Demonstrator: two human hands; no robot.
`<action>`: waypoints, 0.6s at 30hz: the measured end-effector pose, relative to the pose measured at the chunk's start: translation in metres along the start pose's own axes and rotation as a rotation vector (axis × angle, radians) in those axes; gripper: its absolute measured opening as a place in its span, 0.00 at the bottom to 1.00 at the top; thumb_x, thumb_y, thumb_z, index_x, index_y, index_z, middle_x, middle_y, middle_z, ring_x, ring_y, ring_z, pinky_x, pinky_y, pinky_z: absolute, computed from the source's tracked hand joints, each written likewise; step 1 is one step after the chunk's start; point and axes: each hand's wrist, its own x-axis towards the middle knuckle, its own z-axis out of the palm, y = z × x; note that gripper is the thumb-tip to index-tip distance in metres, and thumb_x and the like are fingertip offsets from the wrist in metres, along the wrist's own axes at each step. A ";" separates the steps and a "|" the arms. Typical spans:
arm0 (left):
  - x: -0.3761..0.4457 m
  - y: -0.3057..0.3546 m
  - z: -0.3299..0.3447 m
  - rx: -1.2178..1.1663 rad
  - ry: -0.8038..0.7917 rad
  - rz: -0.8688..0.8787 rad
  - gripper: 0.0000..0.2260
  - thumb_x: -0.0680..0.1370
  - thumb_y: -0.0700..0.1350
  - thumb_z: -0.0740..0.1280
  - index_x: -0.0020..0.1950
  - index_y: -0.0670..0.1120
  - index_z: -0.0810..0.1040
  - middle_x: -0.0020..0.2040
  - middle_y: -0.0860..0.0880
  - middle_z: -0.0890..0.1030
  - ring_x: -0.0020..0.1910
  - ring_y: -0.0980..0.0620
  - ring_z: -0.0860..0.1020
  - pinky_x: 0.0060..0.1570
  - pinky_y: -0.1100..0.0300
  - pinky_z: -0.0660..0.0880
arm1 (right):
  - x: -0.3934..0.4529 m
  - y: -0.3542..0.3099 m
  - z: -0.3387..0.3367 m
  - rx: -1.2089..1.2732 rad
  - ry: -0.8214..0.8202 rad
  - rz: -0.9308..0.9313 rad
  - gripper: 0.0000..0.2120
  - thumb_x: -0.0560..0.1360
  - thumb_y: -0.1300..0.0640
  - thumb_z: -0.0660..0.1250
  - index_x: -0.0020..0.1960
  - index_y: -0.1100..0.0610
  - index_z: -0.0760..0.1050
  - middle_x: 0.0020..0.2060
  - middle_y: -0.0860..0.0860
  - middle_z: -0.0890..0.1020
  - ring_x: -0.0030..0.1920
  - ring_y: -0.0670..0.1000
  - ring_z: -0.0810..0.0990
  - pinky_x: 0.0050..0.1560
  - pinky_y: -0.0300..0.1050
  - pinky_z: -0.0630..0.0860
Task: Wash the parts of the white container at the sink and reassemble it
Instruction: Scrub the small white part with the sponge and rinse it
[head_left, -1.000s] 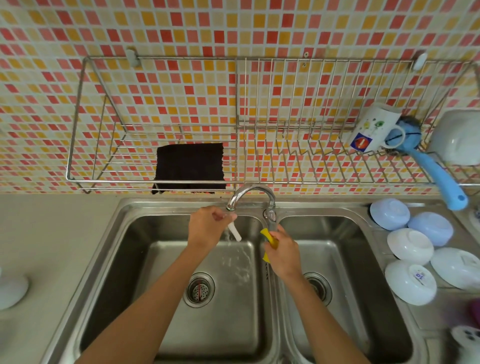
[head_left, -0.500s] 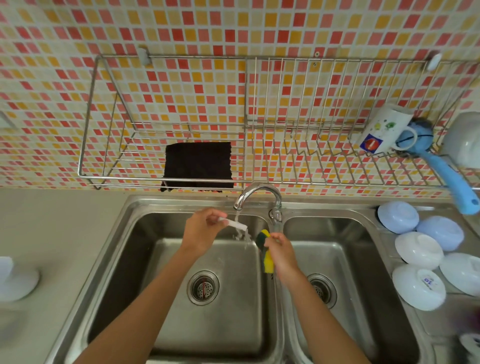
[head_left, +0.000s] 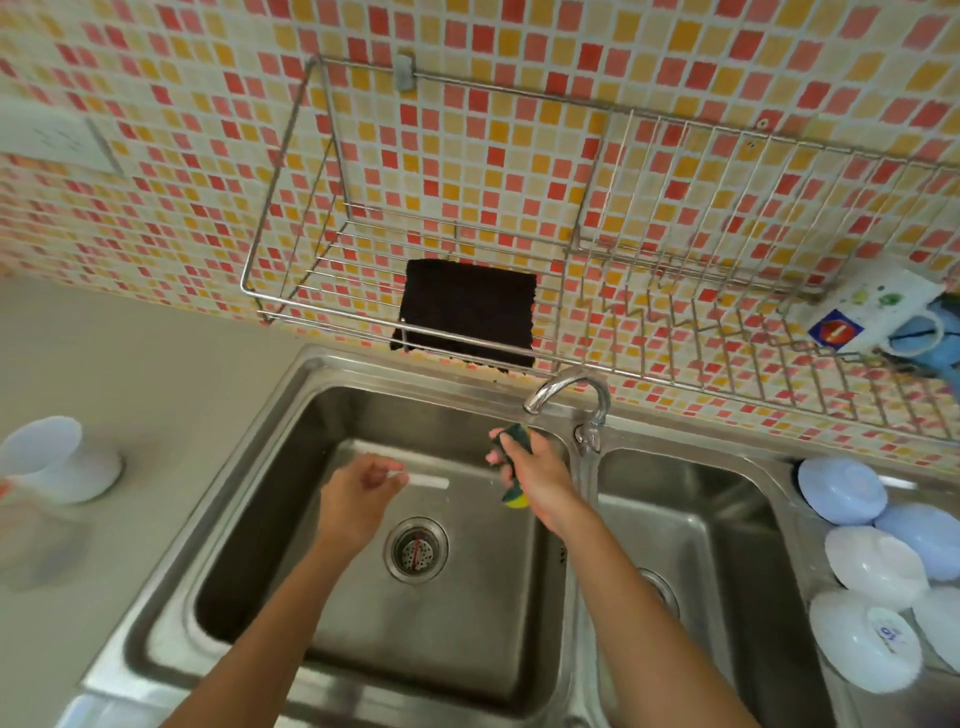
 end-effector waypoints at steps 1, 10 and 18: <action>-0.001 -0.001 -0.001 -0.015 -0.002 -0.004 0.07 0.72 0.45 0.74 0.48 0.46 0.83 0.42 0.49 0.84 0.42 0.54 0.80 0.47 0.63 0.71 | 0.002 0.000 0.000 -0.056 0.012 -0.018 0.09 0.81 0.57 0.59 0.52 0.55 0.78 0.34 0.51 0.78 0.28 0.44 0.71 0.31 0.37 0.69; 0.003 -0.002 -0.003 -0.073 -0.009 -0.006 0.04 0.72 0.45 0.75 0.46 0.48 0.83 0.40 0.50 0.84 0.42 0.53 0.82 0.48 0.60 0.75 | 0.007 0.004 -0.002 -0.351 0.016 -0.092 0.12 0.82 0.52 0.55 0.44 0.54 0.73 0.29 0.47 0.71 0.27 0.47 0.67 0.32 0.44 0.66; 0.004 0.001 0.000 -0.071 -0.018 -0.004 0.04 0.72 0.45 0.74 0.46 0.48 0.83 0.38 0.53 0.83 0.39 0.60 0.79 0.44 0.65 0.71 | 0.012 0.006 -0.005 -0.429 0.097 -0.101 0.11 0.82 0.53 0.56 0.46 0.56 0.73 0.33 0.50 0.74 0.31 0.49 0.71 0.39 0.48 0.70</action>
